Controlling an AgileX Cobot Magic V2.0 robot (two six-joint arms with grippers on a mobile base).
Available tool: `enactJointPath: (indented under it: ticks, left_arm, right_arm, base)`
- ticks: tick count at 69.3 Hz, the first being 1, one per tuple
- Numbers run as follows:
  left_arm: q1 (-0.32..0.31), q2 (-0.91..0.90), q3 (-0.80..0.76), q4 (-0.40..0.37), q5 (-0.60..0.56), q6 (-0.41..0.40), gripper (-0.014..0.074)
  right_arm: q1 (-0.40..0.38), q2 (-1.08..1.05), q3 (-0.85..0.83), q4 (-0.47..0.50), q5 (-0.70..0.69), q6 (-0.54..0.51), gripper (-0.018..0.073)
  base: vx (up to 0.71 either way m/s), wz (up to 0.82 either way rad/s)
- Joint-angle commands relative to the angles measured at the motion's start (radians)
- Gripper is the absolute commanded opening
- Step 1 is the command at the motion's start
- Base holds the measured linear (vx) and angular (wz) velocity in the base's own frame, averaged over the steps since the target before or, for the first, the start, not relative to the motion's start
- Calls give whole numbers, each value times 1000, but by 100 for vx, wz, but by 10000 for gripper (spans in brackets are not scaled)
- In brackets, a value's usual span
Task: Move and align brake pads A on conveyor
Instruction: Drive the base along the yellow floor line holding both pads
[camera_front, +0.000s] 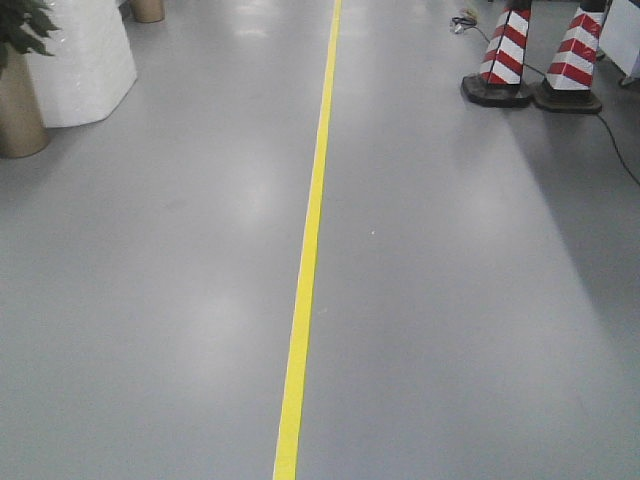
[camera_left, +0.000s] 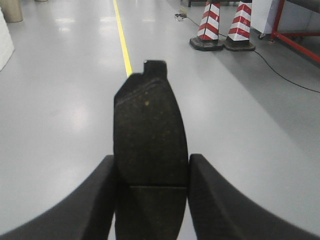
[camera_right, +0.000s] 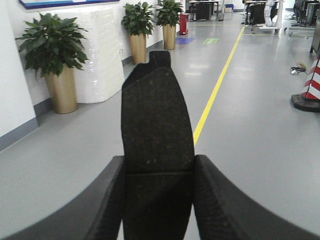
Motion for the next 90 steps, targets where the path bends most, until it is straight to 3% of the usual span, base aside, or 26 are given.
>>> enactJointPath:
  ticks: [1,90]
  left_arm:
    - [-3,10,-29,22,-88,-5,-6]
    - [-3,10,-29,22,-88,-5,-6]
  right_arm:
    - [-4,11,-28,-22,-104,-8,-4]
    - [-4,11,-28,-22,-104,-8,-4]
  base:
    - [66,-12]
    - [69,-6]
